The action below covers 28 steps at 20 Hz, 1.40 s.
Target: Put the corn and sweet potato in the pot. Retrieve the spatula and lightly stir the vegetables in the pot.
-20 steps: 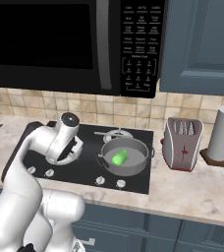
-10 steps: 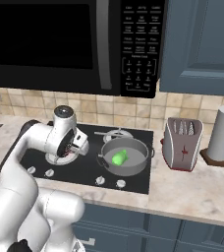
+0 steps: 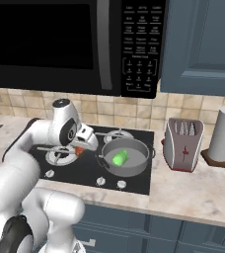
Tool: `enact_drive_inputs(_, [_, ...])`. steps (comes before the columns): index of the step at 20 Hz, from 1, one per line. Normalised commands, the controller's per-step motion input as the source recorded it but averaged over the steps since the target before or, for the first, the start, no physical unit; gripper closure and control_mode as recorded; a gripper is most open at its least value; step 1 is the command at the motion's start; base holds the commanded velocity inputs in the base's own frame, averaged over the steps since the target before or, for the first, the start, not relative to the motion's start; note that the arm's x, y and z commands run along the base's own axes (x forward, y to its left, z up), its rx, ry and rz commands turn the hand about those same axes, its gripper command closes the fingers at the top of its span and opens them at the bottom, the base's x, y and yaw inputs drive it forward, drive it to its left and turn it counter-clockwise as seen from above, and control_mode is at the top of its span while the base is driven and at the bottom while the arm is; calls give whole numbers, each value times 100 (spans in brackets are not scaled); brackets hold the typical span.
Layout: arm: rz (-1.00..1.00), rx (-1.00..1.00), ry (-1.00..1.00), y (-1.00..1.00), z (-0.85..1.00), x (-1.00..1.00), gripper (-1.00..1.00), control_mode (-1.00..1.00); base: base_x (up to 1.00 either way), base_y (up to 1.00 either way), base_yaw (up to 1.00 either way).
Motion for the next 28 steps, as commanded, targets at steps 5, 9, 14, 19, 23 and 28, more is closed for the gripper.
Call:
enact_drive_inputs(5, [0, 9, 18, -97, 0, 3, 100, -100, 0, 0, 0])
enact_drive_inputs(9, [0, 17, 7, -100, -1, 13, 100, -100, 0, 0, 0])
enact_drive_inputs(14, [0, 17, 7, -95, -12, 20, 100, -100, 0, 0, 0])
enact_drive_inputs(19, [1, 3, 8, -26, -24, 28, 100, -100, 0, 0, 0])
enact_drive_inputs(23, [1, 0, 11, -2, -33, 42, 100, -100, 0, 0, 0])
enact_drive_inputs(28, [0, 0, 7, 0, -22, 26, 100, -100, 0, 0, 0])
